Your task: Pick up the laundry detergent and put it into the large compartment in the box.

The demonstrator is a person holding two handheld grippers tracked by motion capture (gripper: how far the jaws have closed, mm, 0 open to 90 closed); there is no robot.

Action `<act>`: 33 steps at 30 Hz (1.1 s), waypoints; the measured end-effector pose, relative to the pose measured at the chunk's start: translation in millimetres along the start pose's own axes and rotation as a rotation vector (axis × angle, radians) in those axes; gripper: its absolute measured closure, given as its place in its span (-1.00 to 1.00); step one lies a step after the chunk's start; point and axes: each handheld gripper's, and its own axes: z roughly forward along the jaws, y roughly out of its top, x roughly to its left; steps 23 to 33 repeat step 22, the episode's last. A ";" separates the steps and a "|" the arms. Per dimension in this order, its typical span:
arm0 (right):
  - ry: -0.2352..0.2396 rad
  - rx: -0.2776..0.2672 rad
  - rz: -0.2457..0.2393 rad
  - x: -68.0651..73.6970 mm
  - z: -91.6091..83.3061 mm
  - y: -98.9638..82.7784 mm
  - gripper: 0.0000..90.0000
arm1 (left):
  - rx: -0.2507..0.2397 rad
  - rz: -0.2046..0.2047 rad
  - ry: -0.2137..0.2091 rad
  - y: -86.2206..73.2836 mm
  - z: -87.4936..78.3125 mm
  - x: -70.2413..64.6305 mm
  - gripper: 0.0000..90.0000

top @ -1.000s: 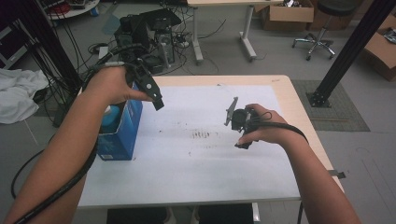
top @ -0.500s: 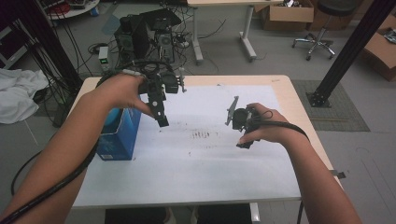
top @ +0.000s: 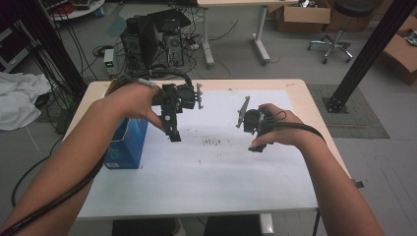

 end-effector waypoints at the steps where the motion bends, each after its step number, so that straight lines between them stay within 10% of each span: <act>1: -0.002 0.004 -0.001 -0.2 -0.3 0.3 -0.64 | -0.002 -0.001 0.000 -0.2 -0.2 0.6 -1.00; 33: -0.007 0.009 0.003 -2.9 0.8 2.3 -0.64 | -0.002 -0.022 -0.009 -8.1 4.8 10.2 -1.00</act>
